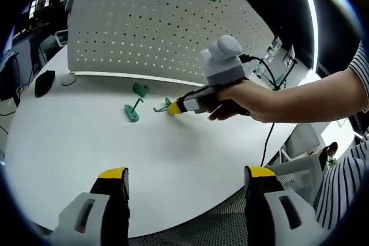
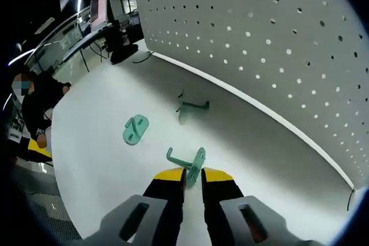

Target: Insert the hook assembly into the mounting plate slot until the hook locks in place.

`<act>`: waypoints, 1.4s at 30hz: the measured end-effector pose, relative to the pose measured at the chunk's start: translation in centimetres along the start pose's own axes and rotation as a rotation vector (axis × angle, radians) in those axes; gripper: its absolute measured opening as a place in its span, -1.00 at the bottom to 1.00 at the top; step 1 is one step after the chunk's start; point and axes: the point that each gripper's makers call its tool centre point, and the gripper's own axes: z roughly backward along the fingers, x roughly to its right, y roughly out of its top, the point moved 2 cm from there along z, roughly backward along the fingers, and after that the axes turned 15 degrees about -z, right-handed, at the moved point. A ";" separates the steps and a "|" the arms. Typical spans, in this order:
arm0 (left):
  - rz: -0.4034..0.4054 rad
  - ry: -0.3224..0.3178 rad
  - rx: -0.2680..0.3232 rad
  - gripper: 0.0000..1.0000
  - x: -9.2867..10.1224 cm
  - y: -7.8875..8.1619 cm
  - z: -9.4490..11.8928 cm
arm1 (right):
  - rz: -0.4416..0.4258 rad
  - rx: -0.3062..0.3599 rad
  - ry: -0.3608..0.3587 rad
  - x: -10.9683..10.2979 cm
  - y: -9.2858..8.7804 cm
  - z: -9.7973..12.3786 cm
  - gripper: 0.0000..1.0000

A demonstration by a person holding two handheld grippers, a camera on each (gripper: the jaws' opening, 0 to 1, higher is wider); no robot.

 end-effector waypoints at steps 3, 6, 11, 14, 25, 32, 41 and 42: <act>0.009 0.000 0.001 0.67 -0.1 0.0 -0.1 | -0.008 -0.016 -0.004 0.1 -0.3 -0.2 -0.89; 0.006 0.001 0.001 0.67 0.0 0.0 0.0 | -0.013 -0.012 -0.005 0.0 -0.2 -0.2 -0.91; 0.006 0.001 -0.004 0.67 -0.1 -0.1 -0.1 | -0.004 -0.002 -0.004 0.0 0.1 0.0 -0.97; 0.009 0.001 -0.004 0.66 0.0 0.0 -0.2 | -0.032 0.026 0.008 0.0 0.6 0.6 -0.98; -0.017 -0.006 0.020 0.66 -0.1 2.0 -0.2 | -0.065 0.124 -0.007 1.1 2.5 3.5 -0.99; -0.018 0.001 0.061 0.66 -0.9 4.0 0.1 | -0.104 0.174 -0.008 1.2 2.8 5.6 -0.99; -0.007 0.000 0.105 0.67 -1.3 6.3 0.8 | -0.145 0.306 0.015 0.4 4.1 9.3 -1.00; -0.004 -0.001 0.108 0.67 -1.3 6.5 0.9 | -0.154 0.327 0.022 0.2 4.3 9.9 -1.00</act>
